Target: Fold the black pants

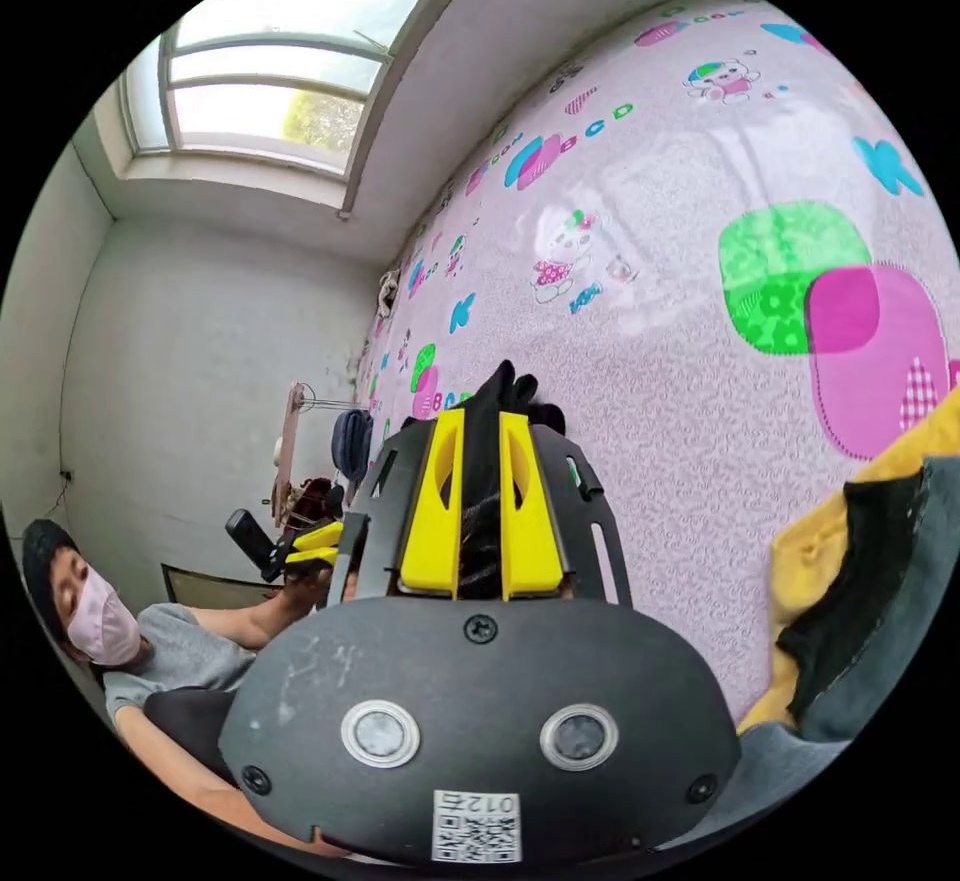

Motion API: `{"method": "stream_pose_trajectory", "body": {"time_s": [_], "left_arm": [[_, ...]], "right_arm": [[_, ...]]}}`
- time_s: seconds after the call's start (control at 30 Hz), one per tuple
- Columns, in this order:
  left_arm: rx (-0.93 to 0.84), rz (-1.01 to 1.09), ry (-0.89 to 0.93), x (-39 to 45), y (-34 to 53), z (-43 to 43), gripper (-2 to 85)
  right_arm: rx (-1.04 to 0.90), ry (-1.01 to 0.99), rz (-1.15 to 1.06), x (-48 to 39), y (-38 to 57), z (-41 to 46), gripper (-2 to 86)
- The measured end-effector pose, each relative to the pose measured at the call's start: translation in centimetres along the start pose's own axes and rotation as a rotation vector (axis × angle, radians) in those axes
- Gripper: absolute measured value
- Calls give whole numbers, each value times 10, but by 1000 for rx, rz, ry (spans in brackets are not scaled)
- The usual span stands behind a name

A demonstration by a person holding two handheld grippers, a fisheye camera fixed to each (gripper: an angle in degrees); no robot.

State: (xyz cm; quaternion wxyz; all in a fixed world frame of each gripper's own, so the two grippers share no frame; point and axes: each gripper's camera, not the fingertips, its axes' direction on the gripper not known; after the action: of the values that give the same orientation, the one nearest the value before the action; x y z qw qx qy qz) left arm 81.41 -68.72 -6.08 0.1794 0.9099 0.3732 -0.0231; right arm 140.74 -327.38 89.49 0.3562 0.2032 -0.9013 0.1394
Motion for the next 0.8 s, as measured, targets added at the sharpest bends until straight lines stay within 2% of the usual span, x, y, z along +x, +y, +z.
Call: {"method": "stream_pose_trajectory", "body": {"time_s": [0.17,0.3,0.57,0.8], "left_arm": [[-138,5,-245,-17,47,-45,89],[-197,-2,-357,-11,63,-55,93],[-359,261,-441,71,35,6,99],[-484,321,-587,91,24,55,85]], "right_arm": [[-56,42,148,-28,1,-2,99],[-25,52,295,-47,-18,-10,102],[-4,82,358,-97,-53,-25,109],[38,28,388,-121,-50,-43,103]]}}
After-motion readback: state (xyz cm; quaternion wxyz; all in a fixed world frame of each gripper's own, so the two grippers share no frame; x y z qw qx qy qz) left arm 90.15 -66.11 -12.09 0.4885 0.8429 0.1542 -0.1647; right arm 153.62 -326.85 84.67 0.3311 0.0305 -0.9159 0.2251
